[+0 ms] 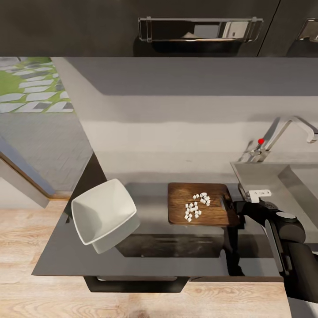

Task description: In the kitchen, take the Vidalia onion out of the sink, dice it on the chopping board with the paring knife, put the diced onion into the bowl on the countertop, then place both the paring knife and the chopping board into the sink.

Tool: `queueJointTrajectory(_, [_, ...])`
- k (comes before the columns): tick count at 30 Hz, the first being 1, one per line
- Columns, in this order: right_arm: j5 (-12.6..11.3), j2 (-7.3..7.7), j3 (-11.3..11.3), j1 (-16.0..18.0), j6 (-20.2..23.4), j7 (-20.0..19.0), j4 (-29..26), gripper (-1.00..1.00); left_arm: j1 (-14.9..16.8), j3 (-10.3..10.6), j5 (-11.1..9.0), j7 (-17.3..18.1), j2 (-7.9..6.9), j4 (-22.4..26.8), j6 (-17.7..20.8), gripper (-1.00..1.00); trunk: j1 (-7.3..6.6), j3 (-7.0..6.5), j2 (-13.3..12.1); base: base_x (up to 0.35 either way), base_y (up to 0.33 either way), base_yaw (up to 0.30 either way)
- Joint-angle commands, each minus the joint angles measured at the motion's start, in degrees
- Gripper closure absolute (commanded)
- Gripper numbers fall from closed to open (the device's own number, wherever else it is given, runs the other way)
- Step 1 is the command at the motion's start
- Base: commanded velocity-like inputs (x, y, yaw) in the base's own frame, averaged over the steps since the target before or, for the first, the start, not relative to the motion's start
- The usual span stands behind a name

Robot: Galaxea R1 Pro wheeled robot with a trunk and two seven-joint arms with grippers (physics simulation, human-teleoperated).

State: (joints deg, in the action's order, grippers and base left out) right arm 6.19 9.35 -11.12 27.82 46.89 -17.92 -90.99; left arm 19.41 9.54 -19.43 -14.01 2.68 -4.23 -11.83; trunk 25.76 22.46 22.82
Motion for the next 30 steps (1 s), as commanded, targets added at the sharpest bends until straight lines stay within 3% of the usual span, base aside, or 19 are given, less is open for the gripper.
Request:
queueJointTrajectory(1, [0.6, -0.01, 0.0, 0.0, 0.2, -0.5, -0.1, -1.0, 0.1, 0.5, -0.4, 0.0, 0.05, -0.3, -0.4, -1.0, 0.03, 0.15, 0.1, 0.005, 0.0, 0.0])
queueJointTrajectory(30, [0.7, -0.12, 0.0, 0.0, 0.2, -0.5, 0.0, -1.0, 0.1, 0.5, -0.4, 0.0, 0.05, -0.3, -0.4, -1.0, 0.03, 2.16, 0.1, 0.0, 0.0, 0.0])
